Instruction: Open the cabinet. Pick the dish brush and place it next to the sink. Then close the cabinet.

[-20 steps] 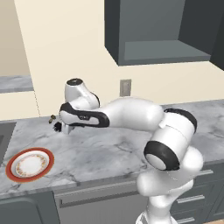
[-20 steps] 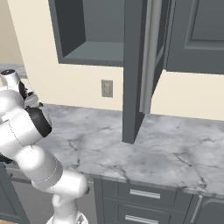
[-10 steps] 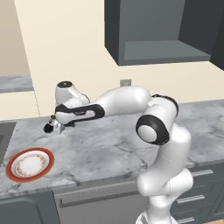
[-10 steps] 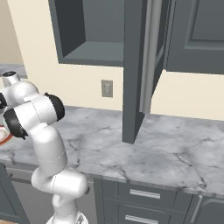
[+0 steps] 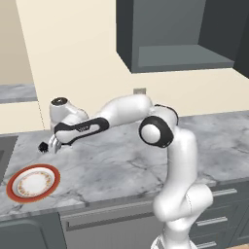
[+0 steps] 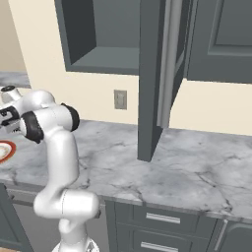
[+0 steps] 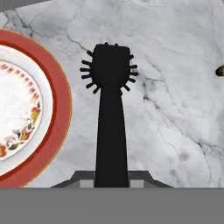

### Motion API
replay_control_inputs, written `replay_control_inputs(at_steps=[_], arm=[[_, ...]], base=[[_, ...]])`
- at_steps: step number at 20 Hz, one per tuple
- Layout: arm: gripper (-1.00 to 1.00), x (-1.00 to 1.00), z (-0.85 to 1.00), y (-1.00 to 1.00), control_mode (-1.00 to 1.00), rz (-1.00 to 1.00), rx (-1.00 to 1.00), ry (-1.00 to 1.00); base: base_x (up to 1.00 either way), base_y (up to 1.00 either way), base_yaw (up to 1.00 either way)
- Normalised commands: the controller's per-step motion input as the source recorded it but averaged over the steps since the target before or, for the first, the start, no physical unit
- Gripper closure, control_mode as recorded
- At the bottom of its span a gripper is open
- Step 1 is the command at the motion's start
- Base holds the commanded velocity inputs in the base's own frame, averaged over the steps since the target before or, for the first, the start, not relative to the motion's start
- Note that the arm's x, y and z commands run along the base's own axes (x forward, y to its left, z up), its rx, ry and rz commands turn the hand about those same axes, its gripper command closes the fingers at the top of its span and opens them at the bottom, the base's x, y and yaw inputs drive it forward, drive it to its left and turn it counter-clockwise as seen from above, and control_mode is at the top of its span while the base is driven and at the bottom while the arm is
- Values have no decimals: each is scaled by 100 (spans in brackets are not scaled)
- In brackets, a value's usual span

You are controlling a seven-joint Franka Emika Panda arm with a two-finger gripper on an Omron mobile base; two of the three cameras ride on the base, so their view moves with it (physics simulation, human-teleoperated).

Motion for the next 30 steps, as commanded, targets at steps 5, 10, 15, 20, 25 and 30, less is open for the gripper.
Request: replay_control_inputs(at_steps=[5,10,15,20,25,30], arm=[[100,21,-31,36,-100,2,0,0],[100,26,-28,25,-100,1,0,0],[100,31,-36,1,-100,1,0,0],[100,27,-27,1,-100,2,0,0],[-100,2,-5,0,-100,2,1,0],[-100,-27,5,-9,-100,0,3,-1]], base=[[0,0,0],[0,0,0],[0,0,0],[0,0,0],[0,0,0],[0,0,0]])
